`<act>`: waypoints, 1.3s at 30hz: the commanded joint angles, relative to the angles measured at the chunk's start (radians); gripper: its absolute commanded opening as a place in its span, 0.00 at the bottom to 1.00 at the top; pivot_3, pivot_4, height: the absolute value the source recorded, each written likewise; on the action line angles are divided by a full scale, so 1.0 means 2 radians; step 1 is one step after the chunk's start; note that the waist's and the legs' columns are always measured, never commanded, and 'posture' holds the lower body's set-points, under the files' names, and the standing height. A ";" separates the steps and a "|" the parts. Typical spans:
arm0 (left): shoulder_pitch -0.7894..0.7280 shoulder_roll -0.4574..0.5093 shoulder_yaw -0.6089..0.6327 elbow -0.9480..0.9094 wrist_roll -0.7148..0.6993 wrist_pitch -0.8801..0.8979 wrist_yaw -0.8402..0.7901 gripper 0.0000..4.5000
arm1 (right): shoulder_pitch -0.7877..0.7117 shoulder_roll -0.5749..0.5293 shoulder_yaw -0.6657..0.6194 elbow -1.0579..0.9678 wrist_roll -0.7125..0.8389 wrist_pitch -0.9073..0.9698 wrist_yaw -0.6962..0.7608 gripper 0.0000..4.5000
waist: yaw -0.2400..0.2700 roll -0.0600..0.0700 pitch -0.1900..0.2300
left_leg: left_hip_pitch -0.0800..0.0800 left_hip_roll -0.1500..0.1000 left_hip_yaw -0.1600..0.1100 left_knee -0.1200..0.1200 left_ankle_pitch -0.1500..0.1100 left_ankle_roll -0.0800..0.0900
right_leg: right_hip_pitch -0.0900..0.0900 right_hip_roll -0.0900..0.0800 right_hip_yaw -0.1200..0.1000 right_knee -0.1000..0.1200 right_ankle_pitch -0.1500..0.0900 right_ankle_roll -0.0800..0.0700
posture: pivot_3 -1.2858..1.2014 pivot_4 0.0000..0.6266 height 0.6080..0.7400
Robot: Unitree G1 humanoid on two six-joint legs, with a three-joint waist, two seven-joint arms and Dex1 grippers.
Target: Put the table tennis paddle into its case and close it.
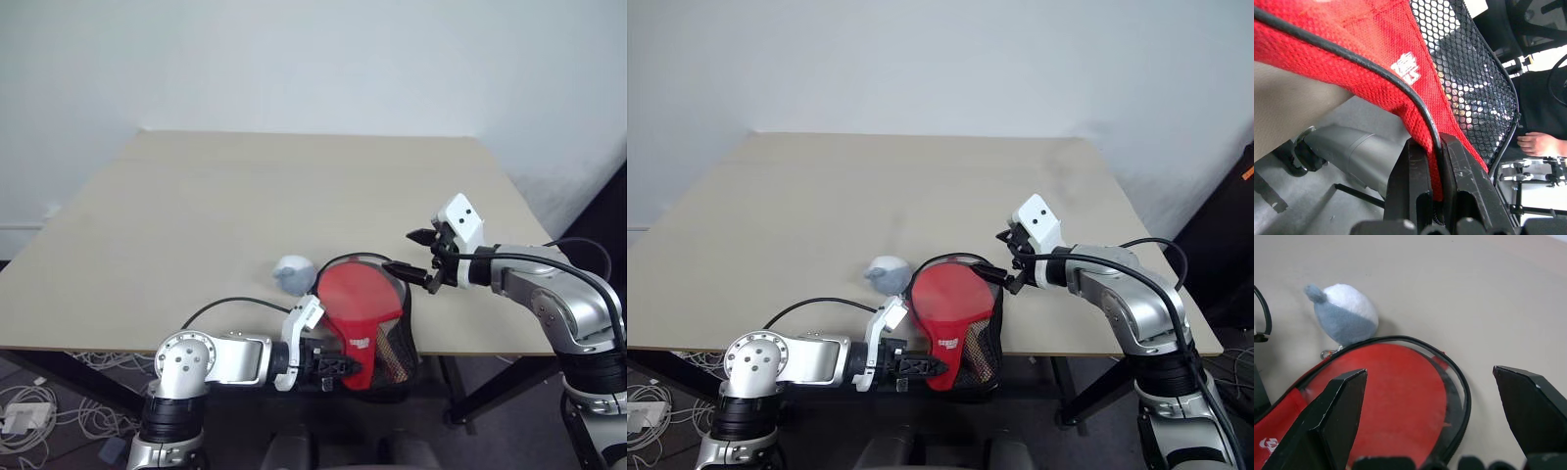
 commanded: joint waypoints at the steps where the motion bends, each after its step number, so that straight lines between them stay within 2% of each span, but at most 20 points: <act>1: -0.006 -0.005 0.000 -0.014 -0.013 -0.003 -0.003 0.32 | -0.010 -0.003 -0.010 -0.010 -0.002 -0.009 -0.001 1.00 | 0.000 0.000 0.000 | 0.000 0.000 0.000 0.000 0.000 0.000 | 0.000 0.000 0.000 0.000 0.000 0.000 | 0.52 0.00 1.00; 9: -0.013 0.008 0.007 -0.013 -0.023 0.003 -0.009 0.90 | -0.008 -0.003 -0.011 -0.013 -0.001 -0.007 -0.002 1.00 | 0.000 0.000 0.000 | 0.000 0.000 0.000 0.000 0.000 0.000 | 0.000 0.000 0.000 0.000 0.000 0.000 | 0.52 0.00 1.00; 13: -0.014 0.053 0.013 -0.011 -0.049 0.006 -0.026 0.90 | -0.009 -0.002 -0.010 -0.011 -0.002 -0.008 -0.002 1.00 | -0.002 0.000 0.000 | 0.000 0.000 0.000 0.000 -0.001 -0.002 | 0.000 0.000 0.000 0.000 0.000 0.000 | 0.52 0.00 1.00; 17: -0.003 0.125 0.018 -0.023 -0.085 0.006 -0.055 0.90 | -0.010 -0.001 -0.010 -0.008 -0.003 -0.010 -0.001 1.00 | -0.007 0.000 0.000 | 0.000 0.000 0.000 0.000 -0.001 -0.002 | -0.001 0.000 0.000 0.000 0.000 0.000 | 0.52 0.00 1.00; 21: -0.008 0.215 0.046 -0.039 -0.104 -0.009 -0.131 0.90 | -0.011 -0.002 -0.008 -0.002 -0.005 -0.015 0.003 1.00 | -0.011 0.000 0.001 | 0.000 0.000 0.000 0.000 -0.001 -0.002 | -0.001 0.000 0.000 0.000 0.000 0.000 | 0.52 0.00 1.00; 25: -0.045 0.270 0.064 -0.036 -0.045 -0.081 -0.248 0.90 | -0.012 0.000 -0.001 0.005 -0.008 -0.021 0.010 1.00 | -0.010 0.000 0.001 | 0.001 0.000 0.000 0.000 -0.002 -0.003 | -0.001 0.000 0.000 0.000 0.000 0.000 | 0.52 0.00 1.00; 29: -0.089 0.279 0.066 0.007 0.035 -0.181 -0.325 0.90 | -0.017 0.005 0.005 0.014 -0.009 -0.025 0.016 1.00 | -0.011 0.000 0.001 | 0.001 0.000 0.001 -0.001 -0.002 -0.003 | -0.001 0.000 0.000 0.000 0.000 0.000 | 0.52 0.00 1.00; 30: -0.096 0.280 0.062 0.017 0.061 -0.208 -0.343 0.92 | -0.019 0.006 0.007 0.017 -0.011 -0.026 0.017 0.91 | -0.011 0.000 0.001 | 0.001 0.001 0.001 -0.001 -0.002 -0.003 | -0.001 0.000 0.000 0.000 0.000 0.000 | 0.52 0.00 1.00; 32: -0.118 0.271 0.061 0.056 0.101 -0.254 -0.355 0.92 | -0.024 0.015 0.010 0.026 -0.012 -0.026 0.013 0.80 | -0.012 0.000 0.001 | 0.001 0.001 0.002 -0.002 -0.002 -0.003 | -0.001 0.000 0.000 0.000 0.000 0.000 | 0.52 0.00 1.00; 36: -0.138 0.239 0.055 0.132 0.184 -0.340 -0.353 0.92 | -0.028 0.034 0.021 0.039 -0.020 -0.026 0.002 0.49 | -0.011 0.000 0.001 | 0.001 0.001 0.001 -0.002 -0.001 -0.004 | -0.001 0.000 0.000 0.000 0.000 0.000 | 0.52 0.00 1.00; 39: -0.140 0.219 0.054 0.160 0.219 -0.372 -0.353 0.92 | -0.032 0.050 0.028 0.049 -0.029 -0.030 -0.007 0.24 | -0.011 -0.001 0.002 | 0.000 0.001 0.001 -0.002 -0.001 -0.003 | -0.001 0.000 0.000 0.000 0.000 0.000 | 0.52 0.00 1.00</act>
